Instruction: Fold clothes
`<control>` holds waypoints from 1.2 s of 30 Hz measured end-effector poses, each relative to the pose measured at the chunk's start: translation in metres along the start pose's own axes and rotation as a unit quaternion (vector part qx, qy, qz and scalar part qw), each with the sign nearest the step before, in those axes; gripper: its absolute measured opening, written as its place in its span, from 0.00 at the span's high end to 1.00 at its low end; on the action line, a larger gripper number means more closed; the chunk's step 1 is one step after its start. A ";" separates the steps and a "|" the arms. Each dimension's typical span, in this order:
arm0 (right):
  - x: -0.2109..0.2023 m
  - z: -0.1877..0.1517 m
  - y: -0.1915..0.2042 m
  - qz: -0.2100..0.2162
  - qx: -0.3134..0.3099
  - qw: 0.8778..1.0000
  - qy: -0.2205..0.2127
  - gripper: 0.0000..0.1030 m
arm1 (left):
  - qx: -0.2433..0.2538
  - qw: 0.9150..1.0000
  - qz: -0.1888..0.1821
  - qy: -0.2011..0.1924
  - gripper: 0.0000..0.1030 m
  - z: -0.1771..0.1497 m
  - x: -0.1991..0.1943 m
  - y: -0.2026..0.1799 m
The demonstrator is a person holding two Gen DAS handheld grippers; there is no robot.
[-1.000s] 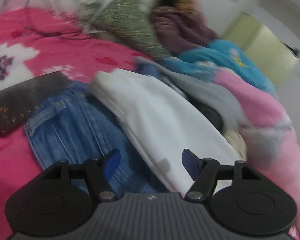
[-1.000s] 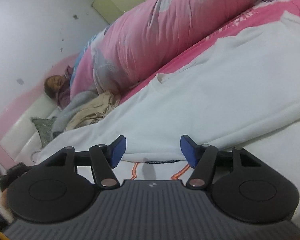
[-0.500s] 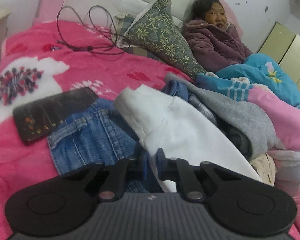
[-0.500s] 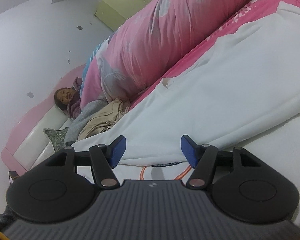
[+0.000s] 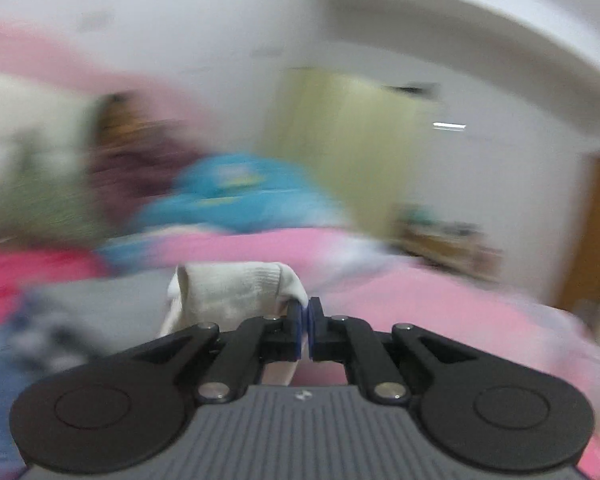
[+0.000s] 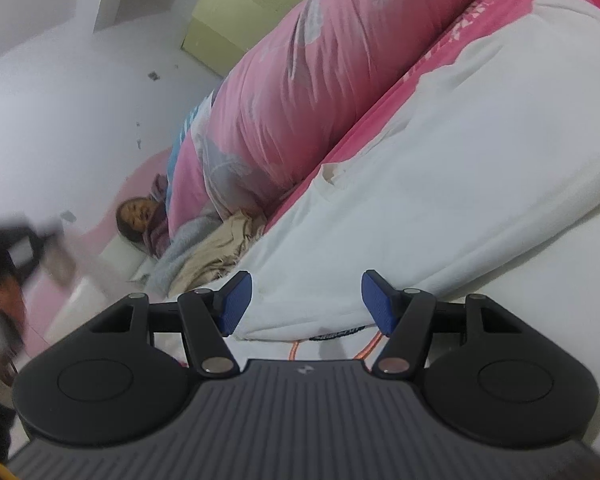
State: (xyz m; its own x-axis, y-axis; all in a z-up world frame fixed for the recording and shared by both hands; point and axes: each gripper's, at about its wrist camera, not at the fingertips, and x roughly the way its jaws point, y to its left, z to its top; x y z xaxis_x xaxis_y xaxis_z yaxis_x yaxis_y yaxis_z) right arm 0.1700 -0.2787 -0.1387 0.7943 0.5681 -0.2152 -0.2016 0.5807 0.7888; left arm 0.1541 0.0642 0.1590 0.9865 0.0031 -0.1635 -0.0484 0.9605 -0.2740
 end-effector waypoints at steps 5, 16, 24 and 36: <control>-0.003 0.001 -0.004 0.009 0.018 1.000 -0.005 0.41 | 0.126 0.973 -0.186 0.054 0.74 -0.044 0.002 -0.150; -0.006 0.001 -0.007 0.018 0.032 0.999 -0.010 0.41 | 0.112 0.958 -0.187 0.188 0.38 -0.120 0.016 -0.103; -0.008 0.000 -0.011 0.030 0.044 0.998 -0.020 0.41 | 0.144 0.958 -0.073 0.236 0.33 -0.143 -0.011 0.041; -0.016 0.003 -0.027 0.087 0.096 0.990 -0.052 0.37 | 0.329 0.907 -0.001 0.262 0.83 -0.229 0.026 0.043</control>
State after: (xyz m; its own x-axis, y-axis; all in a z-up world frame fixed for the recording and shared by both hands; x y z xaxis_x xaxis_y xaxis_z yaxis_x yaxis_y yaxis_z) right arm 0.1645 -0.3049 -0.1553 0.8140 0.5808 -0.0141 -0.2357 0.3523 0.9057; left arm 0.1422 0.0422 -0.0745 0.7688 0.0349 -0.6385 0.2261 0.9192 0.3225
